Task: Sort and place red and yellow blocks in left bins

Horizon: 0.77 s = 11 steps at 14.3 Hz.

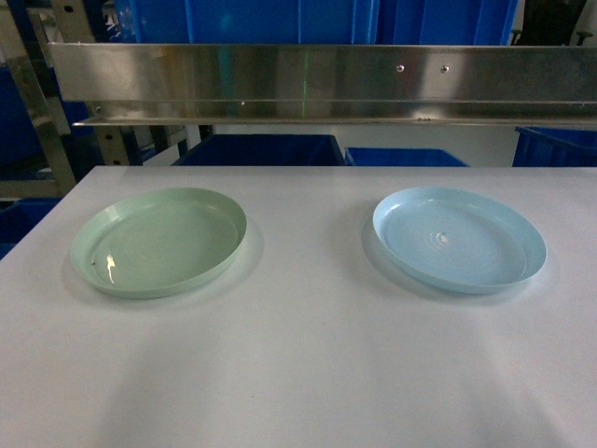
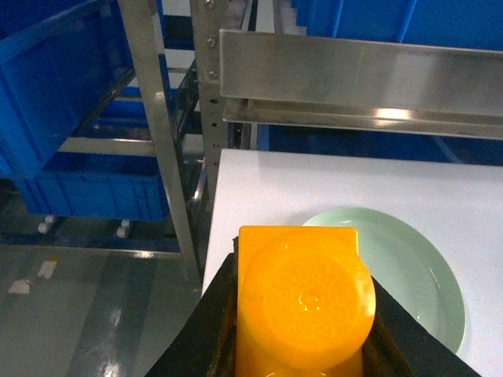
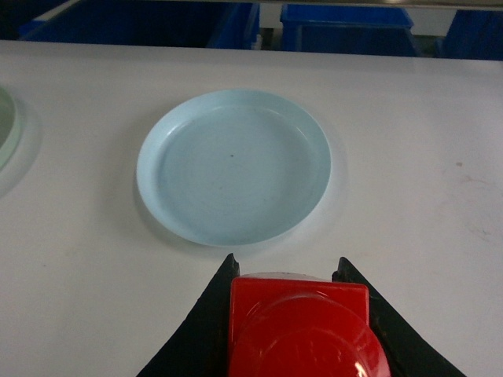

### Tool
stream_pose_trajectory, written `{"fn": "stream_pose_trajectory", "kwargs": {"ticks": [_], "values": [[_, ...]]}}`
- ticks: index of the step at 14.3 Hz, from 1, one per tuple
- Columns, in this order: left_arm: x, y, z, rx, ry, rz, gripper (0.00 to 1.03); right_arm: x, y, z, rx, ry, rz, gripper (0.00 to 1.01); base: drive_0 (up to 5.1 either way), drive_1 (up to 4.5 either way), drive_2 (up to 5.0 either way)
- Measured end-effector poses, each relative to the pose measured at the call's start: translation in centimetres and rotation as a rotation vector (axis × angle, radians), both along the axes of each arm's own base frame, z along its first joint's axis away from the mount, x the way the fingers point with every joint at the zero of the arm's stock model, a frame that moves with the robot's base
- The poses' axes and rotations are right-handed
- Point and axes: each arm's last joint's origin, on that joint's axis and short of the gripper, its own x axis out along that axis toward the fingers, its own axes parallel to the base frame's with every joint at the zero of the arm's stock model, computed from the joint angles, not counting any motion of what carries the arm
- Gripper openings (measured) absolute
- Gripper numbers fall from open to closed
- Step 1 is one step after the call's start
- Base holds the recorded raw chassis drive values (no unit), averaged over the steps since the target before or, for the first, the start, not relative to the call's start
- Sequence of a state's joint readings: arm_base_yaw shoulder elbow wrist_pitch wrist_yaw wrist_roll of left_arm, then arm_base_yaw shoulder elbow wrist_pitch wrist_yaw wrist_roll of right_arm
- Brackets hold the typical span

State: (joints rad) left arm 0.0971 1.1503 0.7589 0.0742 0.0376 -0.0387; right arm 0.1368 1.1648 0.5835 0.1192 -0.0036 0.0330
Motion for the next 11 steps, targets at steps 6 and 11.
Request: {"fn": "stream_pose_trajectory", "kwargs": {"ticks": [6, 11], "values": [[0.02, -0.06, -0.02, -0.002, 0.001, -0.008, 0.27, -0.01, 0.00, 0.09, 0.001, -0.004, 0.000, 0.28, -4.7, 2.72, 2.7], [0.02, -0.05, -0.01, -0.001, 0.000, -0.005, 0.27, 0.00, 0.00, 0.08, 0.000, -0.003, 0.000, 0.27, -5.0, 2.46, 2.5]]}}
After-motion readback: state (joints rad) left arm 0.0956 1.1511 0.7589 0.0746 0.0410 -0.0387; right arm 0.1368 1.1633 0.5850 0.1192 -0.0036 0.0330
